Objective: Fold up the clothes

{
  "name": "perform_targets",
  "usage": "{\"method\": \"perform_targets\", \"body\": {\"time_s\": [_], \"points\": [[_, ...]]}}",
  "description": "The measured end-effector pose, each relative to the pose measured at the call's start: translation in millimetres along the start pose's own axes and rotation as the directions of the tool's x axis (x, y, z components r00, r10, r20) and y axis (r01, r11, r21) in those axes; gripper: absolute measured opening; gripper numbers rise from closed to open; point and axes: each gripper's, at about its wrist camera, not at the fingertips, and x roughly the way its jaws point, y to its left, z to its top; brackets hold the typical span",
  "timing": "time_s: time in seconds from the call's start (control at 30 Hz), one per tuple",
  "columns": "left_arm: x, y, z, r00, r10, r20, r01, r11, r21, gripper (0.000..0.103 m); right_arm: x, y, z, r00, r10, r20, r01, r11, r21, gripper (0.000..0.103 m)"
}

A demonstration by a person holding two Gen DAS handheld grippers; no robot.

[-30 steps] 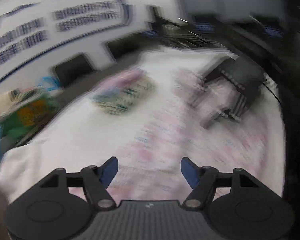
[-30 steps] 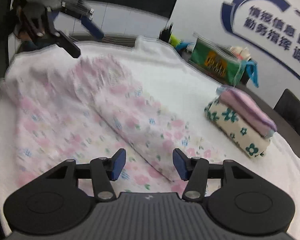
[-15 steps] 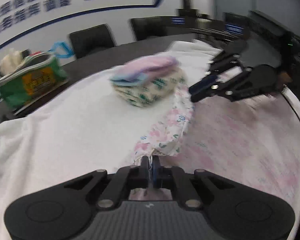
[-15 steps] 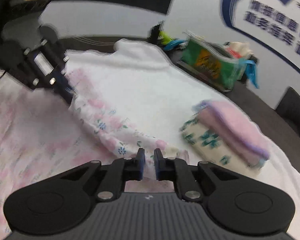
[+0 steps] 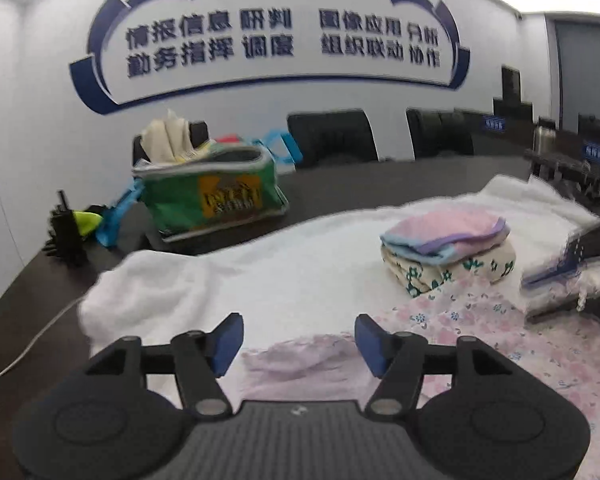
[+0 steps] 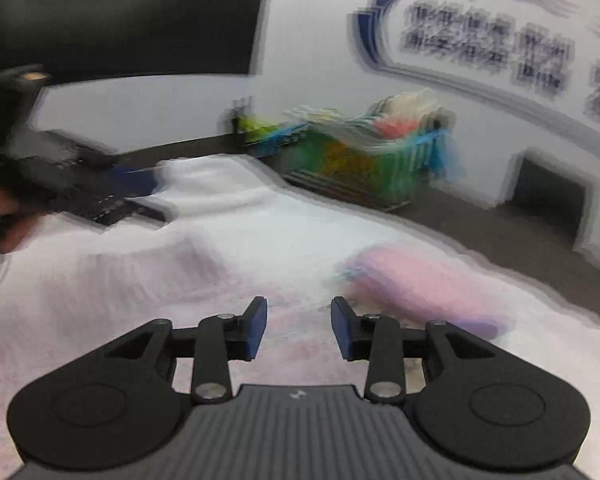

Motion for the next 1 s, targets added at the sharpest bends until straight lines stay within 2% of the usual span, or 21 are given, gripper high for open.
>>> {"method": "perform_targets", "body": {"time_s": [0.07, 0.13, 0.2, 0.27, 0.33, 0.4, 0.47, 0.53, 0.6, 0.67, 0.7, 0.77, 0.8, 0.83, 0.87, 0.93, 0.97, 1.0], "points": [[-20.2, 5.7, -6.1, 1.000, -0.015, 0.006, 0.015, 1.000, -0.026, 0.062, 14.6, 13.7, -4.1, 0.991, 0.112, -0.074, -0.111, 0.994, 0.018, 0.035], [-40.3, 11.4, -12.2, 0.999, -0.030, 0.013, 0.031, 0.998, -0.051, 0.062, 37.5, 25.8, -4.3, 0.982, 0.137, -0.130, -0.139, 0.990, -0.006, 0.035], [-60.5, 17.1, -18.3, 0.999, -0.045, 0.020, 0.047, 0.996, -0.077, 0.062, 63.8, 26.2, 0.3, 0.980, 0.111, -0.168, -0.112, 0.994, 0.000, 0.035], [-80.4, 5.2, -37.8, 0.995, -0.103, 0.005, 0.103, 0.994, -0.041, 0.062, 86.4, 9.2, 7.6, 0.981, 0.084, -0.172, -0.072, 0.995, 0.074, 0.035], [-100.6, -10.8, -61.6, 0.983, -0.182, -0.017, 0.182, 0.983, 0.012, 0.063, 105.8, -11.9, 8.7, 0.978, 0.056, -0.201, -0.022, 0.986, 0.167, 0.036], [-118.4, -19.4, -85.3, 0.962, -0.271, -0.029, 0.272, 0.961, 0.054, 0.063, 113.4, -17.1, 2.0, 0.977, 0.060, -0.203, -0.020, 0.981, 0.193, 0.036], [-133.9, -24.1, -110.8, 0.941, -0.338, -0.023, 0.339, 0.938, 0.077, 0.066, 96.3, -4.2, 0.2, 0.980, 0.070, -0.186, -0.038, 0.985, 0.168, 0.036], [-149.2, -29.4, -135.7, 0.917, -0.398, -0.016, 0.396, 0.909, 0.127, 0.072, 62.1, 16.6, -3.6, 0.988, 0.087, -0.128, -0.071, 0.990, 0.121, 0.040], [-159.2, -35.0, -152.6, 0.911, -0.413, -0.007, 0.404, 0.888, 0.219, 0.076, 21.3, 36.7, -14.8, 0.991, 0.113, -0.075, -0.109, 0.993, 0.054, 0.054], [-161.0, -41.4, -161.0, 0.917, -0.397, -0.029, 0.387, 0.870, 0.307, 0.076, -19.5, 56.8, -26.0, 0.990, 0.142, -0.023, -0.142, 0.990, -0.014, 0.058], [-160.1, -44.1, -164.3, 0.922, -0.384, -0.044, 0.375, 0.860, 0.347, 0.076, -37.8, 70.6, -34.2, 0.986, 0.166, -0.006, -0.166, 0.984, -0.059, 0.064], [-153.5, -49.6, -167.1, 0.936, -0.344, -0.076, 0.344, 0.845, 0.409, 0.075, -66.4, 98.6, -57.7, 0.980, 0.200, -0.016, -0.200, 0.969, -0.145, 0.073], [-150.4, -49.6, -169.9, 0.939, -0.334, -0.086, 0.338, 0.838, 0.428, 0.073, -75.1, 109.4, -68.4, 0.980, 0.195, -0.036, -0.198, 0.967, -0.161, 0.073], [-148.5, -49.8, -171.9, 0.934, -0.344, -0.097, 0.350, 0.824, 0.446, 0.064, -83.8, 120.1, -79.0, 0.980, 0.189, -0.056, -0.196, 0.964, -0.177, 0.073], [-146.7, -49.9, -173.9, 0.928, -0.356, -0.109, 0.364, 0.808, 0.463, 0.044, -90.1, 127.2, -87.8, 0.979, 0.190, -0.067, -0.199, 0.964, -0.178, 0.073], [-141.0, -44.8, -177.2, 0.916, -0.367, -0.163, 0.400, 0.789, 0.466, 0.026, -98.4, 134.8, -102.1, 0.976, 0.202, -0.076, -0.211, 0.966, -0.151, 0.073], [-138.7, -43.1, -178.0, 0.916, -0.362, -0.170, 0.399, 0.789, 0.467, 0.027, -102.5, 138.7, -109.2, 0.975, 0.208, -0.080, -0.217, 0.966, -0.137, 0.073], [-140.3, -43.8, -177.4, 0.922, -0.347, -0.170, 0.384, 0.776, 0.501, 0.027, -103.1, 141.7, -114.7, 0.977, 0.197, -0.083, -0.206, 0.969, -0.133, 0.073]]}}
